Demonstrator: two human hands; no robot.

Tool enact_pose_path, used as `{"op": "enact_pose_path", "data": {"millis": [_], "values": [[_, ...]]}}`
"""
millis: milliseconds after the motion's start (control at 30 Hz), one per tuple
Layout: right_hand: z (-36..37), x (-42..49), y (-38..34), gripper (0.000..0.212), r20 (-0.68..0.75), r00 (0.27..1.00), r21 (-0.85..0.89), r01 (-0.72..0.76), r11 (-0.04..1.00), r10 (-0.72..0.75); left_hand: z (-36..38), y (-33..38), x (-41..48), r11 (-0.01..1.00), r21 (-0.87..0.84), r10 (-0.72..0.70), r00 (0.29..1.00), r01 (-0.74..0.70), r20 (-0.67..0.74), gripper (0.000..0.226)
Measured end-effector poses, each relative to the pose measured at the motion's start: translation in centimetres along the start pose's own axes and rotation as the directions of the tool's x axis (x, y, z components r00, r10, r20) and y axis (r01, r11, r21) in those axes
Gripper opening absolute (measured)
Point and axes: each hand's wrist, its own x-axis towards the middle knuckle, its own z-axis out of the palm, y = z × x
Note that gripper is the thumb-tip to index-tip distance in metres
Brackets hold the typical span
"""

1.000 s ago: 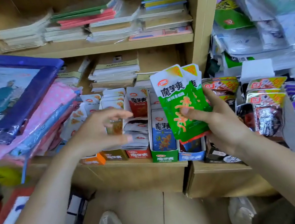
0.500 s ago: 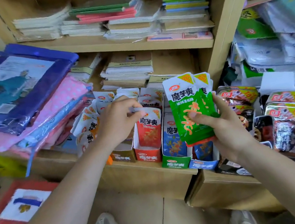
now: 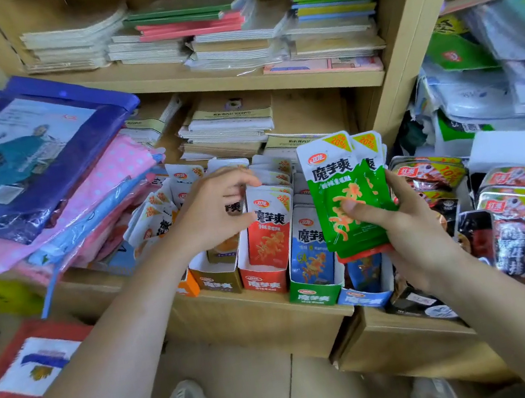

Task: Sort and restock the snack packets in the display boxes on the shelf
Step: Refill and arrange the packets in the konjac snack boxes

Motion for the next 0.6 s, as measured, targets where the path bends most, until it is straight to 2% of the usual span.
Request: {"op": "enact_pose_path", "data": {"millis": [67,133,233,300,467,600], "values": [[0.0,0.2,0.1,0.056,0.0,1.0,0.007,0.006,1.0,-0.006,0.1,0.2,-0.9,0.997,0.069,0.022,0.997,-0.027,0.074,0.066],[-0.1,0.3,0.3,0.056,0.002,1.0,0.014,0.018,1.0,-0.018,0.5,0.6,-1.7,0.969,0.238,0.043,0.994,-0.066,0.1,0.068],[0.0,0.1,0.3,0.081,0.006,1.0,0.01,0.017,1.0,-0.017,1.3,0.7,-2.3,0.835,0.529,0.13,0.988,-0.152,0.078,0.064],[0.0,0.0,0.3,0.087,0.012,1.0,0.008,0.019,1.0,-0.019,1.5,0.7,-2.5,0.778,0.606,0.174,0.983,-0.168,0.048,0.069],[-0.2,0.2,0.4,0.081,0.026,1.0,-0.005,0.015,1.0,-0.015,1.7,0.8,-2.8,0.79,0.589,0.192,0.981,-0.173,0.03,0.063],[-0.2,0.3,0.5,0.079,0.013,1.0,0.011,0.025,1.0,-0.025,1.0,1.5,-3.4,0.885,0.43,0.217,0.975,-0.18,-0.039,0.023]]}}
